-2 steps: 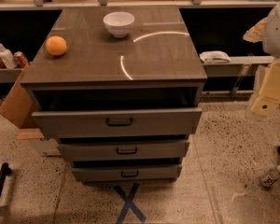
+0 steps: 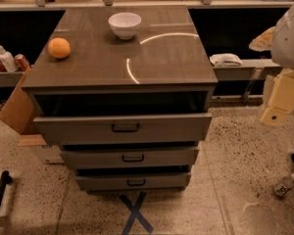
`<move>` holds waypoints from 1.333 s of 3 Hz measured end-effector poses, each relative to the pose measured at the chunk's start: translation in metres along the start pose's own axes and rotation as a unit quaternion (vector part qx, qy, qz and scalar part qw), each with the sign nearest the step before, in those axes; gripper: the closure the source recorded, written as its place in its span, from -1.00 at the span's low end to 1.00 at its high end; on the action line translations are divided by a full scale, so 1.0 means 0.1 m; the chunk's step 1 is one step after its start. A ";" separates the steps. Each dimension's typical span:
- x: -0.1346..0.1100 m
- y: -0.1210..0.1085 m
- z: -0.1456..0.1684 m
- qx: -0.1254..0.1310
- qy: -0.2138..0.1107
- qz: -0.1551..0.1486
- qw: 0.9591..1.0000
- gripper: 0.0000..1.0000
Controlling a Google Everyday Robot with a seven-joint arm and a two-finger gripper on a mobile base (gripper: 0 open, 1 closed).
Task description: Open top drawer
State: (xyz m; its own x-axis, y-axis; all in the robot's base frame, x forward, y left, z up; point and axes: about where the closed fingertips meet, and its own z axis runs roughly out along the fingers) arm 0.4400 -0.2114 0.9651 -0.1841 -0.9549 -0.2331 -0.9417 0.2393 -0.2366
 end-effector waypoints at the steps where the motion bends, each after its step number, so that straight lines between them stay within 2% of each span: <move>1: 0.00 0.10 0.37 -0.028 -0.022 -0.034 0.999 -1.00; 3: 0.00 0.43 1.20 -0.092 -0.046 -0.089 0.991 -1.00; 4: 0.00 0.43 1.20 -0.092 -0.046 -0.089 0.991 -1.00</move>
Offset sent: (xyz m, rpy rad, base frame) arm -0.0037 0.0289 -0.1424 0.0828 0.1433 0.2745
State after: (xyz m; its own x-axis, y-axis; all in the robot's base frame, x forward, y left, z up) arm 0.4336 -0.1801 0.8417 0.0086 -0.9569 -0.2904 -0.9938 0.0239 -0.1082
